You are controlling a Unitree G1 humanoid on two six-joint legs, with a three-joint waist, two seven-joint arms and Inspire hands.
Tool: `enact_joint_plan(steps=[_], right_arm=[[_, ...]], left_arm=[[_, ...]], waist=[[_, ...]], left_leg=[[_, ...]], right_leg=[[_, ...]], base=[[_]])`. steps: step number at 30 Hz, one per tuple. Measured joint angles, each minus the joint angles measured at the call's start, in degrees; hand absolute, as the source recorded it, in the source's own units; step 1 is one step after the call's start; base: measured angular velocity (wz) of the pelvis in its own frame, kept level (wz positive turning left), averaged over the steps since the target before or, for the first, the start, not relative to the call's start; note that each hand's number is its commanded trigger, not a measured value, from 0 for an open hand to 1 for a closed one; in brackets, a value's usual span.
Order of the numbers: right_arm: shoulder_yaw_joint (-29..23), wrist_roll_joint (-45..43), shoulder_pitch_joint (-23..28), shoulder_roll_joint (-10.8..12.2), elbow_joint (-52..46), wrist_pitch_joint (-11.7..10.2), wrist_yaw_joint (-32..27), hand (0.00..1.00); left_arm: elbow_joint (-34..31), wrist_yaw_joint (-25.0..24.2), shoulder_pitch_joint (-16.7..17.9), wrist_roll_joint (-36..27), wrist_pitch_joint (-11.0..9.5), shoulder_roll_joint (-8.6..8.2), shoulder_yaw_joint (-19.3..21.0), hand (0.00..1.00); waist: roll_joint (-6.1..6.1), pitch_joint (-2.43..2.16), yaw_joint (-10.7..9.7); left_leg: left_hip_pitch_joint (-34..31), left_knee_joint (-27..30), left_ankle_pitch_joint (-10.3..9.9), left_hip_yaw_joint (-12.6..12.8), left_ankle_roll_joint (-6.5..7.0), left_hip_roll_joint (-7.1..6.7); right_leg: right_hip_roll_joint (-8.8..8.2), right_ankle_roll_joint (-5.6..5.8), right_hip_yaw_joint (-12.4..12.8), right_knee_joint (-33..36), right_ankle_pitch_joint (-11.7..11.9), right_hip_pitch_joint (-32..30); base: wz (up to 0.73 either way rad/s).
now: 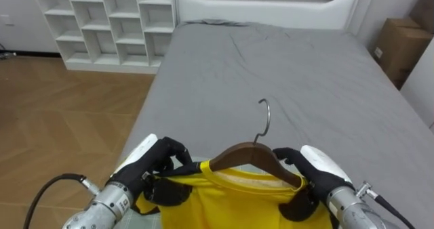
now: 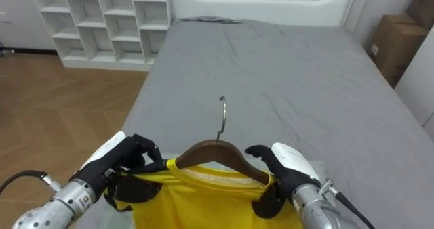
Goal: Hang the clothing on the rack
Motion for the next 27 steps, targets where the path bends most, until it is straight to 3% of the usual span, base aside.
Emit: enact_joint_plan(steps=[15,27], right_arm=[[0.3,-0.1,0.1,-0.3,0.1,0.0,-0.2,1.00],[0.7,0.0,0.1,-0.5,0.1,-1.0,-0.3,1.00]], left_arm=[[0.0,0.0,0.0,-0.3,0.0,0.00,0.1,1.00],[0.0,0.0,0.0,-1.6,0.0,0.91,0.2,1.00]], waist=[[0.37,0.16,0.0],[0.39,0.16,-0.1]], left_leg=[[0.1,0.0,0.0,-0.1,-0.01,-0.09],[0.1,0.1,0.0,0.0,-0.01,-0.01]], right_leg=[[0.14,-0.03,-0.1,0.1,0.0,0.0],[0.07,-0.03,-0.1,0.0,0.0,0.1]], base=[[0.00],[0.00]])
